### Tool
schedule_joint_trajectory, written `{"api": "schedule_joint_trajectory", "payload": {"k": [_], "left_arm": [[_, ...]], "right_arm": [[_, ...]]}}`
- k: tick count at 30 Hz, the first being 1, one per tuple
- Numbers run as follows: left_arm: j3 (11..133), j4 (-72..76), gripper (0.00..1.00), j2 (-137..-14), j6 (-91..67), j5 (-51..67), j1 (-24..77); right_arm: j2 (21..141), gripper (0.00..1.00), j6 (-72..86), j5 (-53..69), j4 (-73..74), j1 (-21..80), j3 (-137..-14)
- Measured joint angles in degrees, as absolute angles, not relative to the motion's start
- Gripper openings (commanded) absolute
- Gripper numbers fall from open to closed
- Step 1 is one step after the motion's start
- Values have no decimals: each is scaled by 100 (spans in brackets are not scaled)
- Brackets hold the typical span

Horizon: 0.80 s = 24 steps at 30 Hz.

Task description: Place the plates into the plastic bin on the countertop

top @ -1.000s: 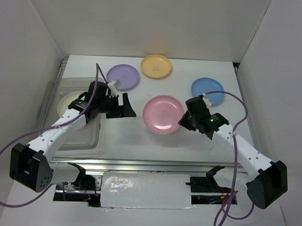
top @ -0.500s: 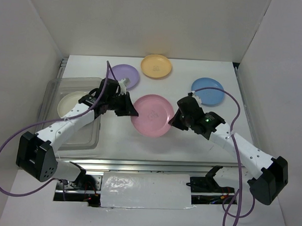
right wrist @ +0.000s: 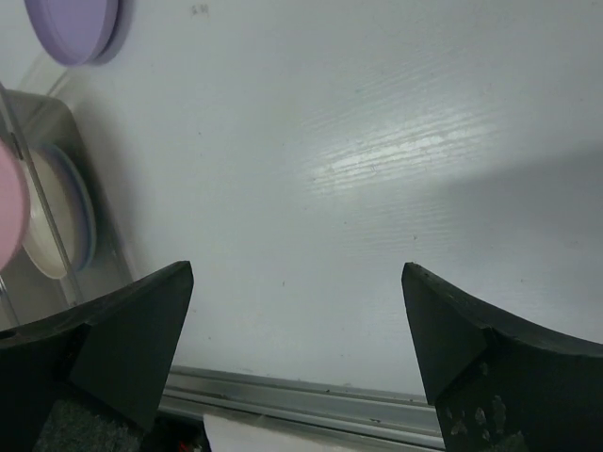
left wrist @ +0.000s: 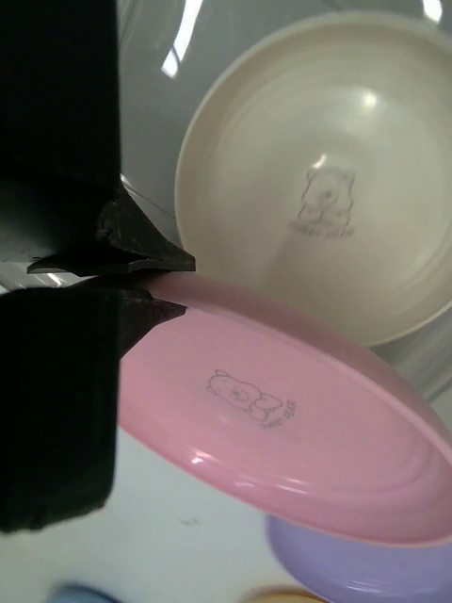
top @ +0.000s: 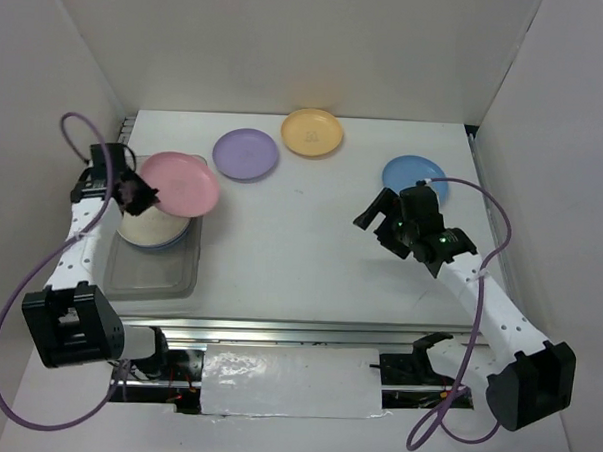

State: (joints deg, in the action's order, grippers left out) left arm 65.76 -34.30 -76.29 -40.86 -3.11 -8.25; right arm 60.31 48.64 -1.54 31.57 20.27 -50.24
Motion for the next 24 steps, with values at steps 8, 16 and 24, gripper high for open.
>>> {"api": "schedule_joint_trajectory", "payload": {"k": [8,16,24], "left_arm": [[6298,-3341,0,-7791,-4224,-84,-2425],[6097,-3183,75,-8488,-4167,333,-2921],[6154,-3424,99,-7891,-4143,32,-2650]], "right_arm": [[6302,100,4322,676,2836,1754,-4967],[6307,100,3986,1199,2637,1402,-4875],[6243,100,3905,1382,2613,1345,-4840]]}}
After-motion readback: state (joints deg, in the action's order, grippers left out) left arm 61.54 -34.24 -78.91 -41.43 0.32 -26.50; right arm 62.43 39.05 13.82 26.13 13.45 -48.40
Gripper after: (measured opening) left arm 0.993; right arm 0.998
